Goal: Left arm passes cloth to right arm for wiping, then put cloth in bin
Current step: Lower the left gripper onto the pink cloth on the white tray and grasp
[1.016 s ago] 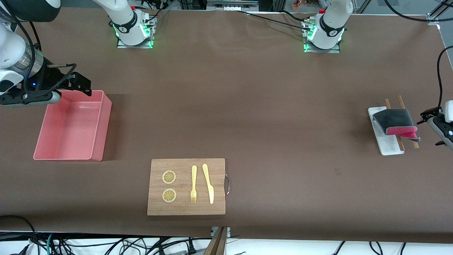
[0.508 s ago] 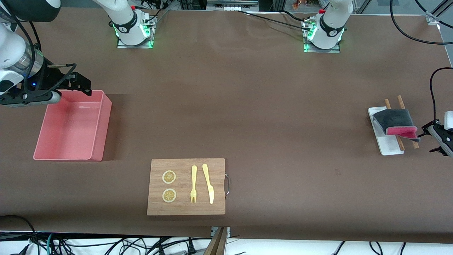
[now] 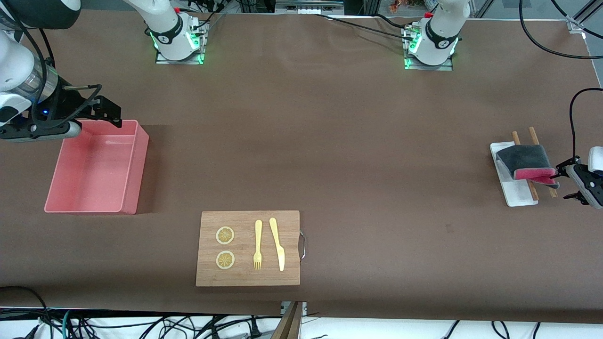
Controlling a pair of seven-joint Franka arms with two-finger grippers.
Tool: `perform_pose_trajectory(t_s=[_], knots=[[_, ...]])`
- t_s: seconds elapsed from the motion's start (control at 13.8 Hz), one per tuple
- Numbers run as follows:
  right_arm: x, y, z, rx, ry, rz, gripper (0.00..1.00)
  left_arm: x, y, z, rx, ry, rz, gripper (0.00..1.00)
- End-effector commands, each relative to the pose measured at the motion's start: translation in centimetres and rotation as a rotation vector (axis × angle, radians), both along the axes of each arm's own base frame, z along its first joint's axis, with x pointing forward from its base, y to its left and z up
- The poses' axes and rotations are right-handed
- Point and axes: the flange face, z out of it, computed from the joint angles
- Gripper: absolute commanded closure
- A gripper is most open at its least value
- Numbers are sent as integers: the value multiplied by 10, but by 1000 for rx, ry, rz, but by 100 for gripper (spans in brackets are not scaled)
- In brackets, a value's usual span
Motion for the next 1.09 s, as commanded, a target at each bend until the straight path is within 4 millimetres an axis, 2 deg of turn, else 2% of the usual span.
perform_pose_trajectory(t_s=[0.0, 0.15, 0.22, 0.51, 0.58, 0.73, 0.87, 0.94, 1.02], knots=[[3, 0, 5, -3, -4, 10, 0, 2, 1, 3, -25, -4, -22, 66], [3, 0, 5, -3, -6, 10, 0, 3, -1, 3, -27, -3, -24, 92], [3, 0, 5, -3, -6, 10, 0, 2, 0, 3, -26, -3, -23, 99], [3, 0, 5, -3, -6, 10, 0, 4, -3, 9, -23, -11, -28, 100], [3, 0, 5, -3, -6, 10, 0, 5, -6, 21, -16, -23, -31, 100], [3, 0, 5, -11, -6, 15, 0, 11, -29, 49, -23, -32, -50, 100], [2, 7, 7, -14, -13, 32, 0, 19, -72, 87, -45, 18, -16, 100], [0, 11, 7, -13, -10, 35, 0, 20, -88, 106, -52, 64, 42, 100], [0, 14, 8, -12, -10, 35, 0, 24, -115, 122, -54, 115, 84, 100]])
